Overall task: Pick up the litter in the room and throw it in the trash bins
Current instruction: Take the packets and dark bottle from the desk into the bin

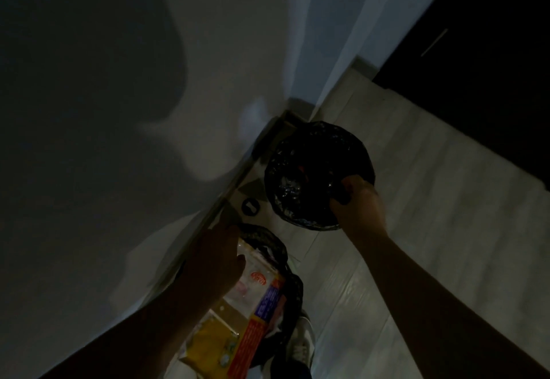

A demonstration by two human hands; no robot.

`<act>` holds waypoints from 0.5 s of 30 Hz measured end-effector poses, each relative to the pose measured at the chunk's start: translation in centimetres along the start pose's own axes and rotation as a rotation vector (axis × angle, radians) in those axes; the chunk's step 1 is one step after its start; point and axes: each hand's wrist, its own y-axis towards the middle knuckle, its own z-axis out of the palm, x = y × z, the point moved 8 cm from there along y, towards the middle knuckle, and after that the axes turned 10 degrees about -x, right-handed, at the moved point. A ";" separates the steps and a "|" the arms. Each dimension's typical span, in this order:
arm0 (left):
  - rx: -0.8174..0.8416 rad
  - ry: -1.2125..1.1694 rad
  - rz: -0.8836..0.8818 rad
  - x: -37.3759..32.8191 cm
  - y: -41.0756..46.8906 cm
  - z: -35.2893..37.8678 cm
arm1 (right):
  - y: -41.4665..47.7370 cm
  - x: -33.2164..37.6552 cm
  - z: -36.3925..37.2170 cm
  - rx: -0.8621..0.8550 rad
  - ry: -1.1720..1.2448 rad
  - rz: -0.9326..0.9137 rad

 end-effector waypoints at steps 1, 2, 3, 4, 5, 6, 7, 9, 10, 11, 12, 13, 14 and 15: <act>-0.001 0.002 0.002 -0.3 -0.3 -0.7 | -0.6 0.1 -0.5 0.030 -0.025 -0.008; -0.006 0.000 0.000 -0.5 -0.5 -1.4 | -1.3 0.3 -0.9 0.066 -0.050 -0.015; -0.015 -0.010 -0.005 -0.8 -0.8 -2.1 | -1.9 0.5 -1.4 0.104 -0.075 -0.028; -0.023 -0.022 -0.010 -1.1 -1.1 -3.0 | -2.6 0.9 -2.0 0.141 -0.101 -0.051; -0.026 -0.027 -0.011 -1.4 -1.4 -3.8 | -3.4 1.3 -2.8 0.175 -0.127 -0.082; -0.029 -0.029 -0.011 -1.8 -1.8 -4.7 | -4.1 1.8 -3.5 0.204 -0.158 -0.118; -0.036 -0.034 -0.005 -2.2 -2.2 -5.5 | -4.9 2.3 -4.3 0.233 -0.195 -0.151; -0.051 -0.058 0.001 -3.0 -3.1 -7.4 | -6.6 3.1 -5.9 0.304 -0.270 -0.195; -0.069 -0.068 0.013 -3.5 -3.6 -8.4 | -7.3 3.5 -6.9 0.336 -0.292 -0.204; -0.089 -0.072 0.032 -4.0 -4.2 -9.6 | -8.1 3.9 -8.0 0.365 -0.306 -0.210; -0.100 -0.068 0.053 -4.7 -4.8 -10.8 | -8.8 4.5 -9.1 0.389 -0.315 -0.216; -0.106 -0.066 0.070 -5.3 -5.7 -12.0 | -9.6 5.1 -10.4 0.407 -0.320 -0.220; -0.110 -0.070 0.089 -6.0 -6.6 -13.3 | -10.3 5.8 -11.9 0.416 -0.321 -0.223; -0.118 -0.092 0.110 -6.7 -7.5 -14.7 | -11.1 6.6 -13.4 0.418 -0.316 -0.229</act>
